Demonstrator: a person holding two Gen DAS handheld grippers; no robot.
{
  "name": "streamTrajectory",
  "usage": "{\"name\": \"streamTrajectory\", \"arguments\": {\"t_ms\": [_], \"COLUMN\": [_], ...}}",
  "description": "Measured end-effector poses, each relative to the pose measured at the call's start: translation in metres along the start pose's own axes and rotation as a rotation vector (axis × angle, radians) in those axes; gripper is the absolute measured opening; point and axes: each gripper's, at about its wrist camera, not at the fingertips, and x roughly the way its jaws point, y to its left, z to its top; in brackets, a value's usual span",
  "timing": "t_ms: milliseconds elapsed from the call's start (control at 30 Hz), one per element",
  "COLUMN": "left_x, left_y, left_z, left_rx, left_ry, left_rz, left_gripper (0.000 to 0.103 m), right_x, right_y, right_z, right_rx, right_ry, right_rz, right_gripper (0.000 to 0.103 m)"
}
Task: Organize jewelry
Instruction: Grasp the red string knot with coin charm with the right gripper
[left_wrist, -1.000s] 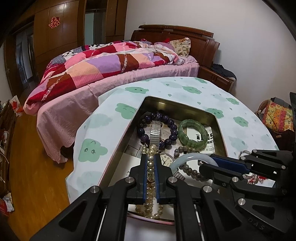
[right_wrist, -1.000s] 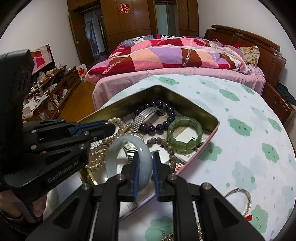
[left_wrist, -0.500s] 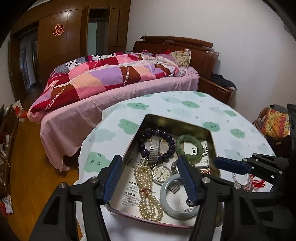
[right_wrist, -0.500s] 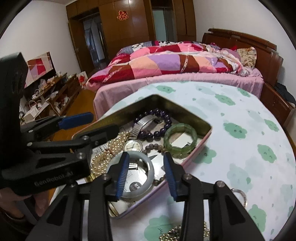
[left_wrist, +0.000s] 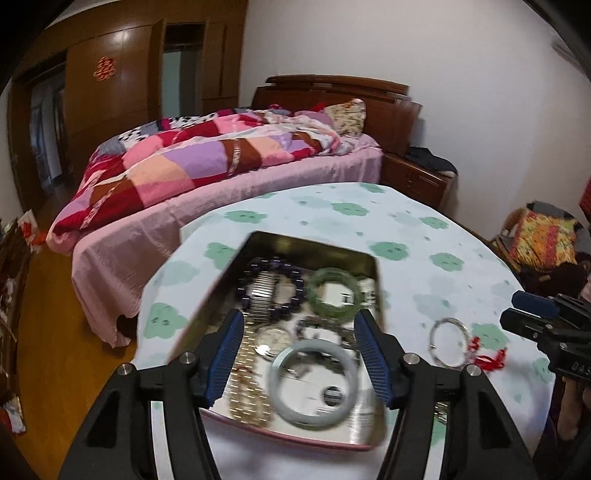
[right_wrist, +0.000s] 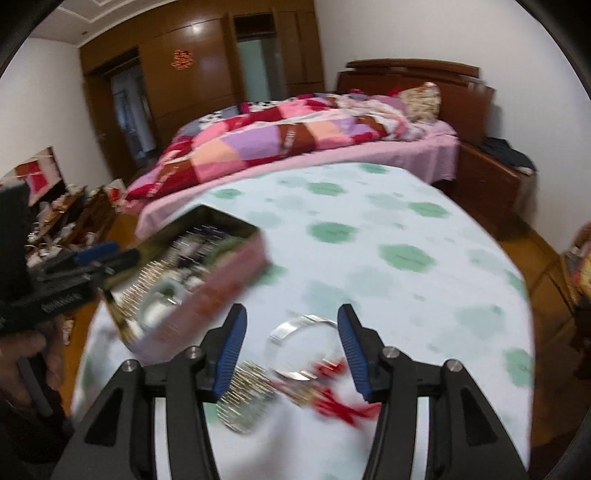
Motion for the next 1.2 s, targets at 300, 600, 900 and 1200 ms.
{"name": "streamTrajectory", "arguments": {"t_ms": [300, 600, 900, 1200], "left_x": [-0.006, -0.005, -0.004, 0.001], "left_y": [-0.05, -0.079, -0.086, -0.094], "left_z": [-0.016, -0.03, -0.034, -0.04], "left_rx": [0.114, 0.201, 0.221, 0.234], "left_ry": [0.023, 0.059, 0.073, 0.106], "left_rz": [-0.044, -0.081, -0.124, -0.166], "left_gripper": [0.062, 0.062, 0.062, 0.043], "right_x": [0.0, 0.015, 0.02, -0.002], "right_y": [-0.024, -0.022, -0.033, -0.058], "right_z": [-0.045, -0.053, -0.061, -0.063], "right_rx": [-0.016, -0.041, -0.017, 0.068], "right_ry": [0.089, 0.105, 0.151, 0.117], "right_rz": [-0.055, -0.033, -0.029, -0.078], "right_gripper": [0.054, 0.054, 0.01, 0.01]}}
